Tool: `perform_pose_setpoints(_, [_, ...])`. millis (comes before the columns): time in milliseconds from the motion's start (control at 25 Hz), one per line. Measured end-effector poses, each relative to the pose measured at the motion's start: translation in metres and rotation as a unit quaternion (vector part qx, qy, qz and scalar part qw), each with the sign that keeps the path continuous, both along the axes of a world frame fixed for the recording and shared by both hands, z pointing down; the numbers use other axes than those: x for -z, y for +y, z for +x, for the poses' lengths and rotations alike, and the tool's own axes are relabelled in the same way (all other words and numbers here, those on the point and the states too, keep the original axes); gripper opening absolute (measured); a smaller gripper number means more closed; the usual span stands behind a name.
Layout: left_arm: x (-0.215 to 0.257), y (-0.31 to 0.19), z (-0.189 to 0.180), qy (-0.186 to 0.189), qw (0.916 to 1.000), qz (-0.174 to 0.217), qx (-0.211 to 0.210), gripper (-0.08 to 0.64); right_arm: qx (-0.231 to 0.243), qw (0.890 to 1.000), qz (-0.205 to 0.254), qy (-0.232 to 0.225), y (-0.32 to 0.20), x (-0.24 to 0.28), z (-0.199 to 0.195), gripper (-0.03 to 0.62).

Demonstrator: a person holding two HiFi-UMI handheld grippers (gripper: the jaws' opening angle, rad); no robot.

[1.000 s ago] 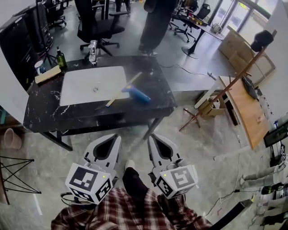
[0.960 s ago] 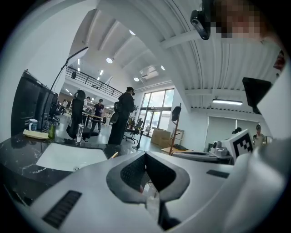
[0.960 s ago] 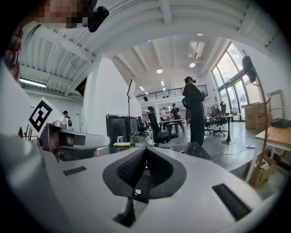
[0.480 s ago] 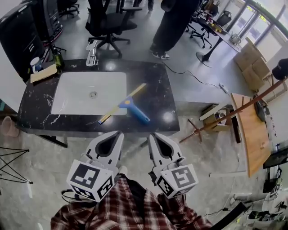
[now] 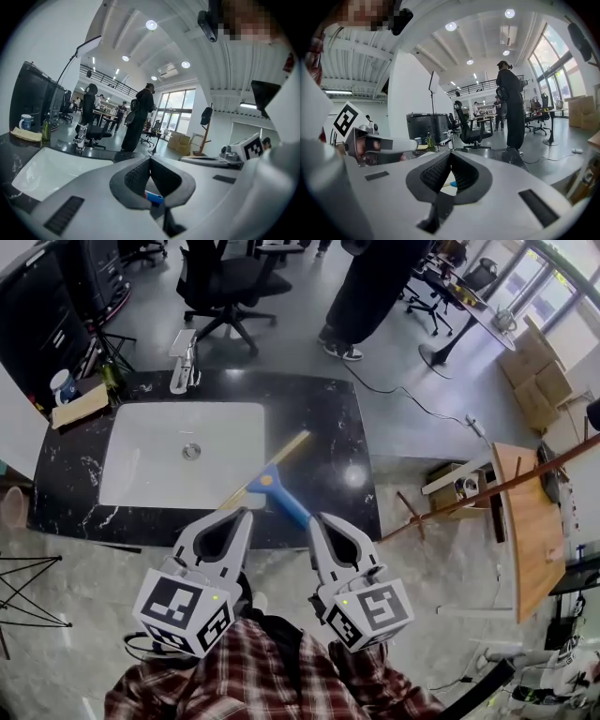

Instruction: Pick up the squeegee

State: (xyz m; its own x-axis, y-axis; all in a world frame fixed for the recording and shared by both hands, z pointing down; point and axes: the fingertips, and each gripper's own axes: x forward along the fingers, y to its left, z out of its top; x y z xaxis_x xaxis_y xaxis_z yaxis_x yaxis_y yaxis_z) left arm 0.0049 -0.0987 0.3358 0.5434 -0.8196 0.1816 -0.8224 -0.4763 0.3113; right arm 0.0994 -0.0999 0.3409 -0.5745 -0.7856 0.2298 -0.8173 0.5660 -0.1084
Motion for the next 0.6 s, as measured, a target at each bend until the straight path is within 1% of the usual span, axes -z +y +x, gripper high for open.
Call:
perform_pose_setpoints(120, [0.005,-0.031,-0.009,-0.001,1.0000,0.004,-0.005,0.009,-0.005,1.000,0.004,0.002,-0.028,0.005,-0.007,0.011])
perform_pose_setpoints(360, [0.010,-0.089,-0.029,-0.002,0.9996,0.014,-0.023,0.009,-0.029,0.999,0.018,0.004,-0.087,0.010,-0.019,0.011])
perform_pose_setpoints(600, [0.008,-0.115,-0.036,-0.001,0.9989,0.013,-0.044,0.009,-0.051,0.998,0.022,0.005,-0.118,0.012,-0.025,0.011])
